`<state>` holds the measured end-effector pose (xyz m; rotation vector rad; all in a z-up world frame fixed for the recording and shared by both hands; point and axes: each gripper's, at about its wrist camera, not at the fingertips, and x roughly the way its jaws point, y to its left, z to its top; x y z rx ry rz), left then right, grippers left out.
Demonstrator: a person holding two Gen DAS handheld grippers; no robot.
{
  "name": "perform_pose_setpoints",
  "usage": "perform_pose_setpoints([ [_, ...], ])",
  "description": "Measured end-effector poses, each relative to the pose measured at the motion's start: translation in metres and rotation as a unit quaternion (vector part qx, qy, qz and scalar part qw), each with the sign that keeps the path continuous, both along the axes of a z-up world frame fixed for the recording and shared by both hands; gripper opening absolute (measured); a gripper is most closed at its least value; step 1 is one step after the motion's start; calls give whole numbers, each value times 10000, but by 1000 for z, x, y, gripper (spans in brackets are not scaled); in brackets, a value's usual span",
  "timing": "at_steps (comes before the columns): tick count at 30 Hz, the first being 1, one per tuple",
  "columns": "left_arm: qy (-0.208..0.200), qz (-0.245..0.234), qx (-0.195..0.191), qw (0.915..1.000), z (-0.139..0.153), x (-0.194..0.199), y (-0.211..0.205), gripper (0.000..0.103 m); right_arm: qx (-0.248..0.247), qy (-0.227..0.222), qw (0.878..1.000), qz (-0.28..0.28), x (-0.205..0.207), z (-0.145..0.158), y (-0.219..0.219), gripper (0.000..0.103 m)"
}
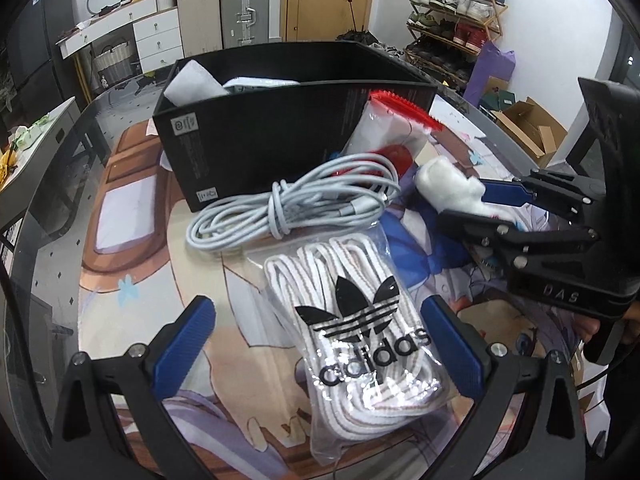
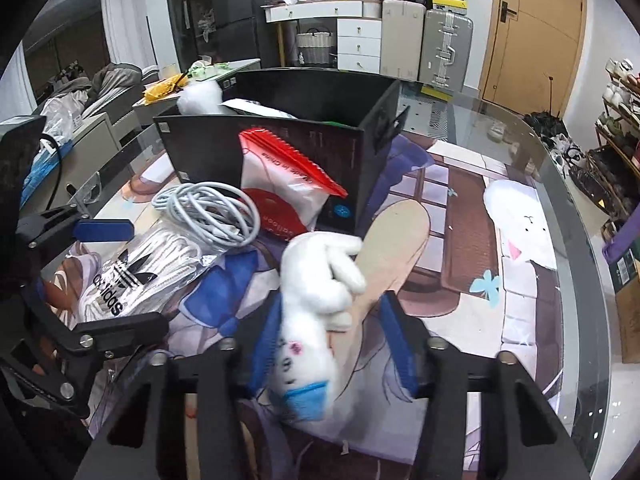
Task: Organize soft objects
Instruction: 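Grasp the white plush toy with the right gripper while the left grasps the bagged Adidas rope, then lift the plush toy and Adidas bag and carry both over the black box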
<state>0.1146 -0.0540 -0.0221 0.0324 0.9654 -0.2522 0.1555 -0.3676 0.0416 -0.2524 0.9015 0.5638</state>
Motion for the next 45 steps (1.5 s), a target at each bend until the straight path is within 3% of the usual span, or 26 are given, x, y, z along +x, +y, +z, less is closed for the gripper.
perform_pose_setpoints([
  [2,-7,-24,53,10000,0,-2,-1,103,16,-30,10000,1,-3,0,-1,34],
  [11,-140,-184,250,9994,-2,-7,-6,101,73,-98,9999,-51,-9,-1,-3,32],
  [13,-205,-192,255,9993,-1,-8,-5,93,81,-101,9999,-62,-10,-1,-4,32],
  [17,-332,-214,157,9991,5,-13,-1,58,89,-116,9999,-65,-13,0,-5,32],
  [20,-352,-262,27,9990,7,-15,2,47,102,-130,9998,-76,-15,0,-6,32],
  [31,-564,-311,-78,9979,19,-29,9,43,185,-205,9996,-85,-27,6,-11,32],
  [45,-977,-171,-209,9949,53,-40,27,43,478,-489,9976,-64,-45,38,-17,32],
])
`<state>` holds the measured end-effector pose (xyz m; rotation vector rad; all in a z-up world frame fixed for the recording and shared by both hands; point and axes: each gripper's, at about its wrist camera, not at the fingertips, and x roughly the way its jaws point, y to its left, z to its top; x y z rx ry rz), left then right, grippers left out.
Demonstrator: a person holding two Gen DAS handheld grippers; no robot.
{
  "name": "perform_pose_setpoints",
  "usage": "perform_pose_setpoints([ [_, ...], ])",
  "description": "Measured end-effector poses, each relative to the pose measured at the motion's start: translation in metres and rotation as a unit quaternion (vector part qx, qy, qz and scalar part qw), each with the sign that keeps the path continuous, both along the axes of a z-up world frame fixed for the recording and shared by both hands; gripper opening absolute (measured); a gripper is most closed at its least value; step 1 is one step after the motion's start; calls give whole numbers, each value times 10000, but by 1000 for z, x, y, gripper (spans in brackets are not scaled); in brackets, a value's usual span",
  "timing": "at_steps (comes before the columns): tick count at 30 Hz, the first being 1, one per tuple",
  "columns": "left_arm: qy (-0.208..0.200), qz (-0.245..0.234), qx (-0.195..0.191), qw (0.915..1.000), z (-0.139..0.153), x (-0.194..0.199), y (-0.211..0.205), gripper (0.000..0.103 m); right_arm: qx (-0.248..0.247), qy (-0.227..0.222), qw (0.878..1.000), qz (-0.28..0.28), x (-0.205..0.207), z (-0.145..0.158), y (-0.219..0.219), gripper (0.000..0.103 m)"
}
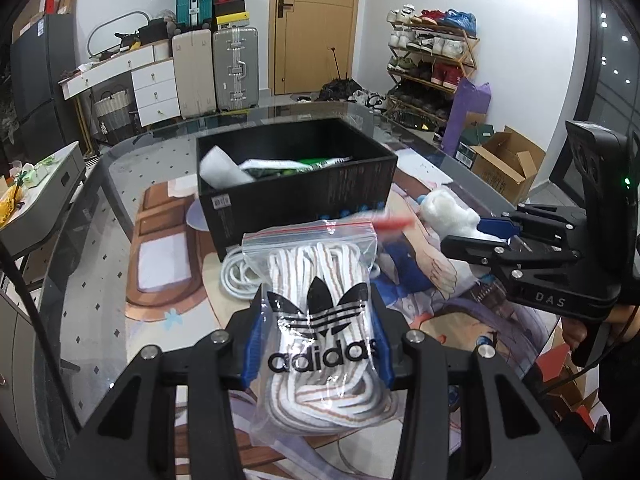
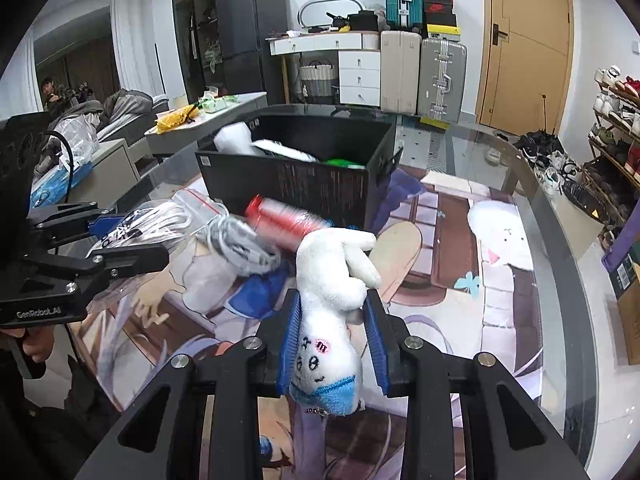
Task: Organize soft objects
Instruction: 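Lift the plush toy and Adidas bag and carry both over the black box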
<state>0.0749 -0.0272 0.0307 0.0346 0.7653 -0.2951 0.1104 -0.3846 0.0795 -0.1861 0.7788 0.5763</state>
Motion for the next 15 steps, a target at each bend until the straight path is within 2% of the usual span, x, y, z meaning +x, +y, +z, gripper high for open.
perform_pose_setpoints([
  [15,-388,138,-119,9991,32,17,1,43,274,-237,9992,151,6,38,12,31],
])
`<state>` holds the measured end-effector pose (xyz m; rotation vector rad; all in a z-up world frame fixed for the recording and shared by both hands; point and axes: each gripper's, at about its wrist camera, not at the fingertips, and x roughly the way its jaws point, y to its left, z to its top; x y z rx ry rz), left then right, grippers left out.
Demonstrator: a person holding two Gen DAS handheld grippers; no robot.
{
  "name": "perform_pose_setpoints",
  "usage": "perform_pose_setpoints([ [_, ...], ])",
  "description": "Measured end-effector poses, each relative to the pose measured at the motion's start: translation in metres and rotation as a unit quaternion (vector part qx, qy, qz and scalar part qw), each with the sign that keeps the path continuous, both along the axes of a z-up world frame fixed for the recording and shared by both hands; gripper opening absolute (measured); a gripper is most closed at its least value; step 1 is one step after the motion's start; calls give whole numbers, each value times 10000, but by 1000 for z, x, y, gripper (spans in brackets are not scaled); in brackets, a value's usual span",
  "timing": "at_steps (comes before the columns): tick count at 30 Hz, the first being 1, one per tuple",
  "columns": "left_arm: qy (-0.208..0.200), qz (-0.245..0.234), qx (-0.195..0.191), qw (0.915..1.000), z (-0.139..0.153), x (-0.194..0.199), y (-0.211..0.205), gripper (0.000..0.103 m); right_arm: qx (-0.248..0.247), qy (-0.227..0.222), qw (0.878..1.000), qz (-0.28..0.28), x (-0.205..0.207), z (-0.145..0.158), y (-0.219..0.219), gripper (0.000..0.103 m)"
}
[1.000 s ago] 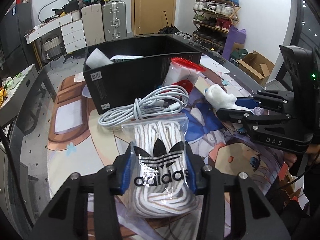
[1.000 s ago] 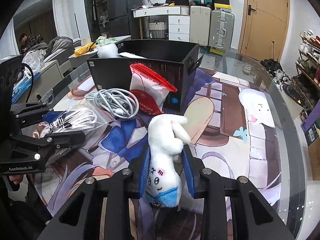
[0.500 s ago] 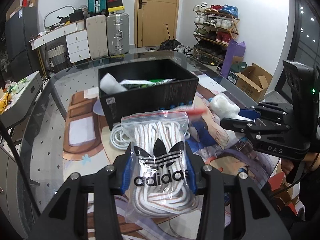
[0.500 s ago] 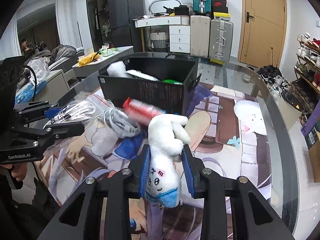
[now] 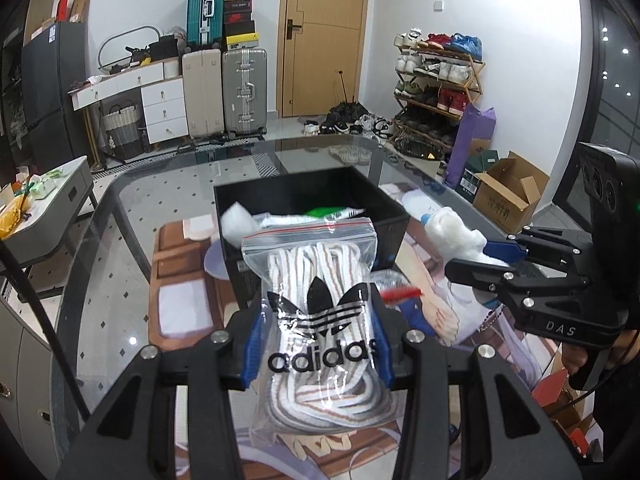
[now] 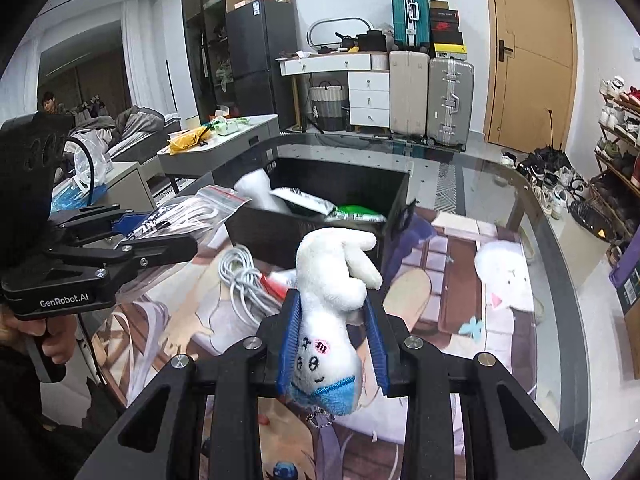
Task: Organize soft objects
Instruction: 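Lift the plush toy and Adidas bag and carry both over the black box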
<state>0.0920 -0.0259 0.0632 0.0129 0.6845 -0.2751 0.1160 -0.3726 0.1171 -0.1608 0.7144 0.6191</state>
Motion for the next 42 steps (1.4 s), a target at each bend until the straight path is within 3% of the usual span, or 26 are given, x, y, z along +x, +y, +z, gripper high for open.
perform_pose_setpoints([
  [9,-188,42,41,9998,13,26,0,43,40,-66,10000,25,20,10,9,31],
  [24,-132,79,-113,9998,19,87,-1,43,49,18,10000,67,71,22,26,31],
  [42,63,402,-241,9989,-8,142,1,43,-121,233,9996,138,136,-2,59,31],
])
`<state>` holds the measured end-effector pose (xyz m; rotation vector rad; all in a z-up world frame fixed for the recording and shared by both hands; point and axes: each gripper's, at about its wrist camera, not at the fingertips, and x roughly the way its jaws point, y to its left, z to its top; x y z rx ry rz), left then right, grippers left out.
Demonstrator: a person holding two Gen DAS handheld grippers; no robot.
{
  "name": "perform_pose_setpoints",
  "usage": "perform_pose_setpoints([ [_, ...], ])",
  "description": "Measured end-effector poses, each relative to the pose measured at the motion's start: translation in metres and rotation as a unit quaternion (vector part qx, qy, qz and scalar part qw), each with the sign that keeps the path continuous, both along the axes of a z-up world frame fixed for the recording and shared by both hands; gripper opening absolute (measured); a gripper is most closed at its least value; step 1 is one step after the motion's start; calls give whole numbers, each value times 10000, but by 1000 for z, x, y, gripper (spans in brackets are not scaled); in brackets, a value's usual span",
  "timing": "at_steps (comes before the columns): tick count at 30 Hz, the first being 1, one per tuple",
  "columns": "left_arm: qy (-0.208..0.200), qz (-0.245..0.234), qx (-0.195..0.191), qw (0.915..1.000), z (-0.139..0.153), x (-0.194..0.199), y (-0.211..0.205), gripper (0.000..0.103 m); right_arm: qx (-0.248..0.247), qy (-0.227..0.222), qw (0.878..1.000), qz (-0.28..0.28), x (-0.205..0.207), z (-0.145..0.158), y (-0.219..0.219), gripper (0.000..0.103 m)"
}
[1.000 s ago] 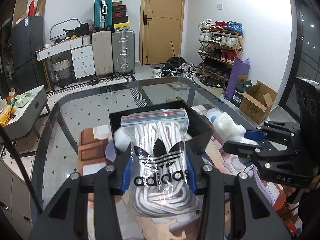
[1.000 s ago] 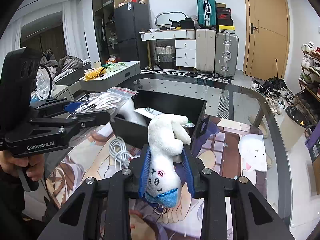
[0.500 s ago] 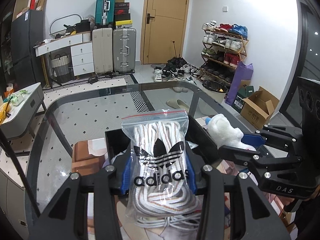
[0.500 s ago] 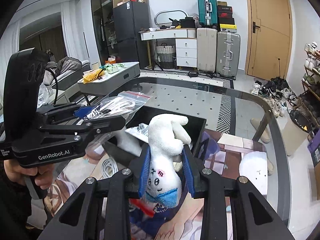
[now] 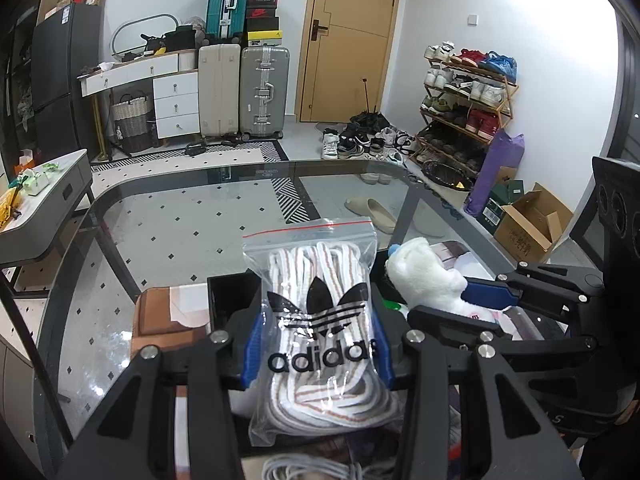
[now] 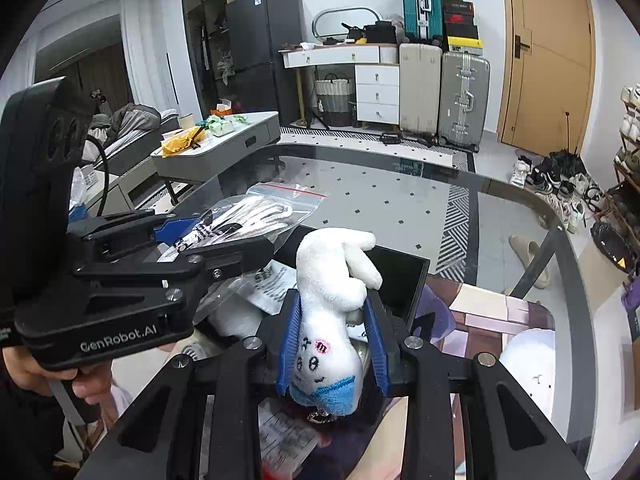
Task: Organize soft objects
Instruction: 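Lift the plush toy and Adidas bag and carry both over the black box, then release the plush toy with the right gripper while the left releases the Adidas bag into the box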
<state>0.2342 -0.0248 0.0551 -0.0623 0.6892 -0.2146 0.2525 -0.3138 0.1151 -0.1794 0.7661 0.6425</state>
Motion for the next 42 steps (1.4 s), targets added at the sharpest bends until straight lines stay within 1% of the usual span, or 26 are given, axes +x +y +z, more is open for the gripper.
perform_pose_setpoints([
  [8,183,-36,147,9997,-17,14,-6,43,-248,109,9996,8,20,-20,8,31],
  [11,140,-47,310,9994,-19,13,-8,43,-383,37,9992,76,22,-24,12,31],
  [14,152,-75,396,9991,-23,13,-9,44,-442,53,9989,139,25,-27,15,31],
  [16,144,-105,452,9988,-25,12,-9,44,-584,-8,9981,197,25,-29,18,31],
  [18,287,-164,384,9987,-31,14,-10,44,-689,-42,9973,241,25,-31,21,31],
  [19,227,-184,466,9985,-31,12,-12,44,-729,-39,9970,268,25,-31,21,31],
  [22,235,-219,570,9979,-28,10,-14,44,-876,-92,9954,378,24,-33,24,31],
  [25,261,-257,574,9977,-26,9,-15,45,-967,-82,9942,455,24,-33,24,32],
  [27,285,-254,440,9983,-24,9,-13,50,-930,-87,9945,469,24,-30,21,34],
  [28,297,-252,386,9985,-23,8,-11,51,-904,-131,9947,467,22,-28,18,37],
  [29,283,-231,396,9985,-20,7,-11,58,-886,-173,9949,449,21,-26,15,40],
  [30,228,-150,463,9986,-17,5,-11,70,-854,-186,9951,456,18,-23,15,42],
  [31,147,-52,538,9984,-14,2,-10,75,-801,-213,9955,460,16,-19,12,46],
  [32,57,24,571,9984,-10,-1,-9,82,-756,-244,9959,439,14,-16,9,47],
  [33,18,30,540,9985,-7,-4,-8,85,-699,-266,9964,399,11,-13,5,53],
  [34,8,26,494,9988,-5,-6,-6,87,-663,-306,9967,349,9,-10,1,61],
  [35,-2,40,465,9989,-3,-7,-3,92,-603,-368,9971,281,6,-7,-3,66],
  [36,-22,81,460,9989,0,-10,-1,97,-541,-393,9975,246,4,-5,-7,74],
  [37,-53,111,457,9989,2,-12,0,99,-453,-408,9979,199,2,-2,-11,81],
  [39,-87,130,423,9990,4,-16,3,103,-364,-432,9984,60,-2,1,-17,88],
  [41,-101,143,375,9991,7,-21,6,103,-253,-416,9988,-50,-6,3,-23,92],
  [42,-86,161,380,9991,8,-24,7,103,-183,-386,9990,-112,-9,3,-27,98],
])
